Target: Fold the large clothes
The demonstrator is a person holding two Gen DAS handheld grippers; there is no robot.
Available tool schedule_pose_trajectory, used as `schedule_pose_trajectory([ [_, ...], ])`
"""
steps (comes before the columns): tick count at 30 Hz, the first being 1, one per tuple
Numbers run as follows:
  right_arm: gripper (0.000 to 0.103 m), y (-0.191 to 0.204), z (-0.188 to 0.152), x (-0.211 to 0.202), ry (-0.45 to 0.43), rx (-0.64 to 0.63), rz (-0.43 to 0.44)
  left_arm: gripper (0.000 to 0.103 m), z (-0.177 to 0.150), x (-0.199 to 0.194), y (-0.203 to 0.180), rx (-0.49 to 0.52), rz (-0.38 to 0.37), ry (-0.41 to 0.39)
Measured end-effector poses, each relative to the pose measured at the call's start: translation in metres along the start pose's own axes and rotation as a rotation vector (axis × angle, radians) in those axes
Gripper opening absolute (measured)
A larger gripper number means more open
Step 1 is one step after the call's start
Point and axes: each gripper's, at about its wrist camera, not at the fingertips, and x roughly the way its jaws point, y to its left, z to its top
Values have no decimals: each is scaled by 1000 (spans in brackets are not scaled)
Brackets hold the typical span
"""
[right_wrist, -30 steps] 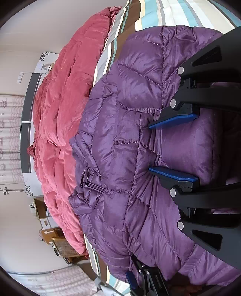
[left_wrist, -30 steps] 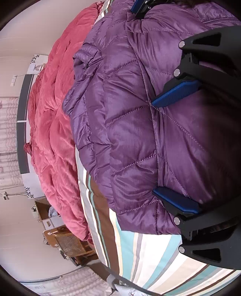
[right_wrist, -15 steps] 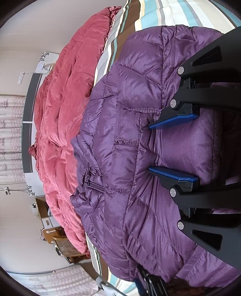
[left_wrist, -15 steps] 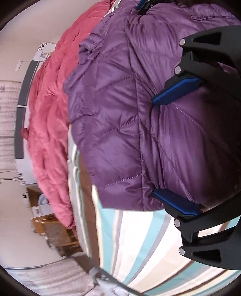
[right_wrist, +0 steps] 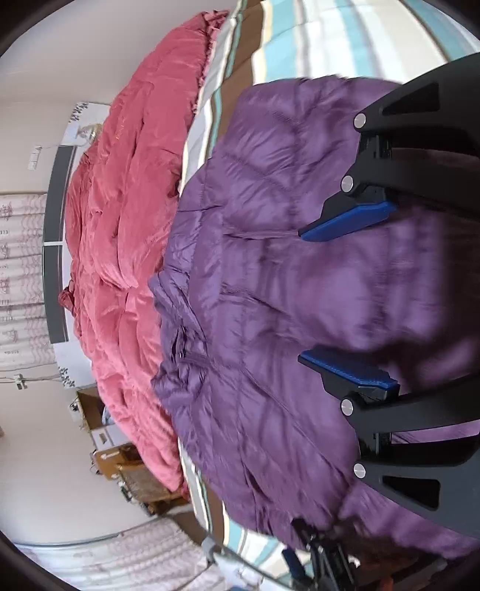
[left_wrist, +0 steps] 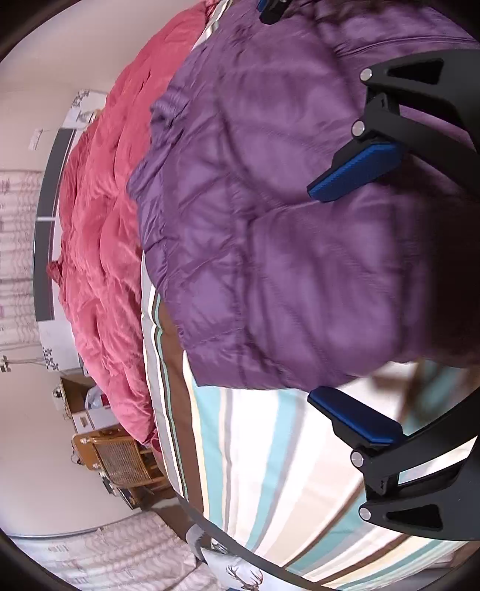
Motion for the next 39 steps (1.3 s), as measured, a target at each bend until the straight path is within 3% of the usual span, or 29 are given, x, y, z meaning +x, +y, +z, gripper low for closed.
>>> schedule_pose_trajectory([
  [7,61,-30,-46,-56,41,83,60,101,-48,-37,14,18,-126,65],
  [9,61,-39,-59,-70,47,85,60,101,-67,-50,28,-18,-176,63],
  [13,61,-60,-92,-105,58,94,49,99,-100,-73,56,-76,-185,50],
  [17,61,-82,-122,-127,91,153,67,86,-130,-87,78,-114,-215,65],
  [20,60,-94,-144,-140,114,177,61,84,-147,-94,83,-106,-248,63],
  [24,53,-104,-173,-153,150,204,84,76,-163,-105,84,-59,-288,58],
  [29,51,-109,-206,-165,181,226,128,52,-177,-119,85,-25,-347,66],
  [39,51,-88,-230,-179,184,147,197,47,-204,-140,79,49,-407,98],
])
